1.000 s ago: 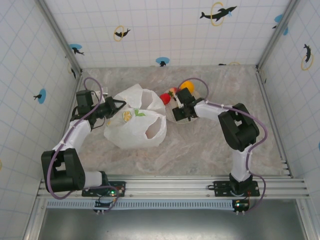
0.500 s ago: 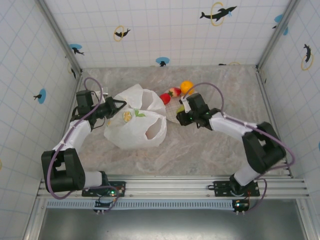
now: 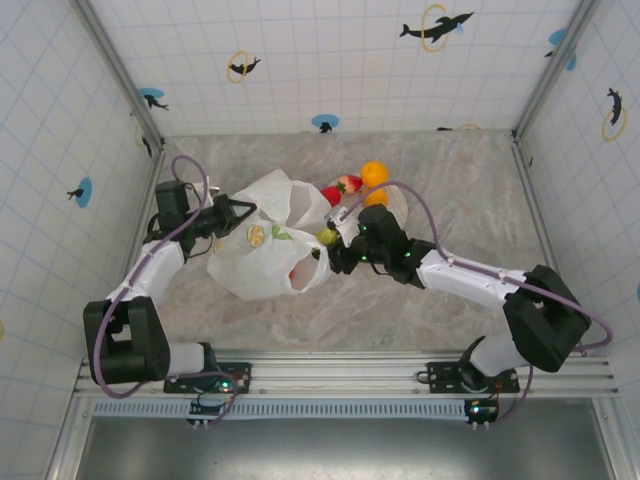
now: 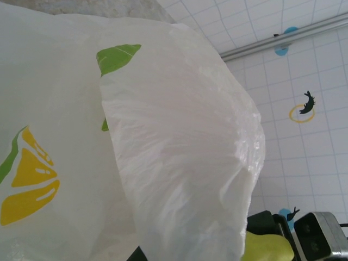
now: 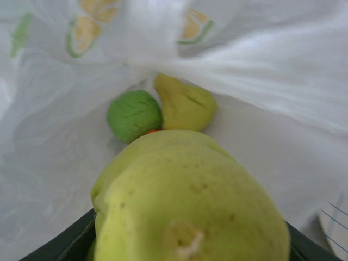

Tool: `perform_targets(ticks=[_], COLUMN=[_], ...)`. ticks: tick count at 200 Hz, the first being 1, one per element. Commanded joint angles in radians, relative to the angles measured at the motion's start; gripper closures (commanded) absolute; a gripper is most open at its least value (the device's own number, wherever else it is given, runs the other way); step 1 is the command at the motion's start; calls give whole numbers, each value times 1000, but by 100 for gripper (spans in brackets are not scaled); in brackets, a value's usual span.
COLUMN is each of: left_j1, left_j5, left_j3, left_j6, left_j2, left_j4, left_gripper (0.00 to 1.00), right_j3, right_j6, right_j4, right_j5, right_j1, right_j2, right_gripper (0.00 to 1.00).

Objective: Place the fruits into the plastic bag

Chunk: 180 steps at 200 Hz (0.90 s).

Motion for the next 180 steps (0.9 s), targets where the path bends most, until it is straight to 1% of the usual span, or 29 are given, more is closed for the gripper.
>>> perform_targets(ticks=[1,19,38,81,94,118,141,167,180], left_j1=[-6,-13,-16,-34,-39,-44,-46,-47,-45], left_j5=[25,29,48,41,39,37,39,41,42], left_j3=[-11,-11,-13,-19,-20,-22,-22,-24,-24], left_j6=[-13,-13,-27,-38,-37,-45,-53,-56,-58], left_j2=[-18,-22,-22,-27,-24,-18,-16,-18,-17], left_j4=[19,22,42,51,52,55,58,62,64], left_gripper=[100,100,100,100,100,100,100,100,100], right_j3=[48,112,178,255,280,312,346,421,445], right_j6=[-2,-12,-4,35,75,162,254,314,328], right_j4=[75,80,79,155,180,260,325,332,337], right_j5=[-45,-20,8,47,68,53,68,83,113], right_j1=[24,50,51,91,102,110,112,115,118], right_j2=[84,175,273,415,453,502,554,628,651], right_gripper=[49,49,51,50,49,48,46,45,44])
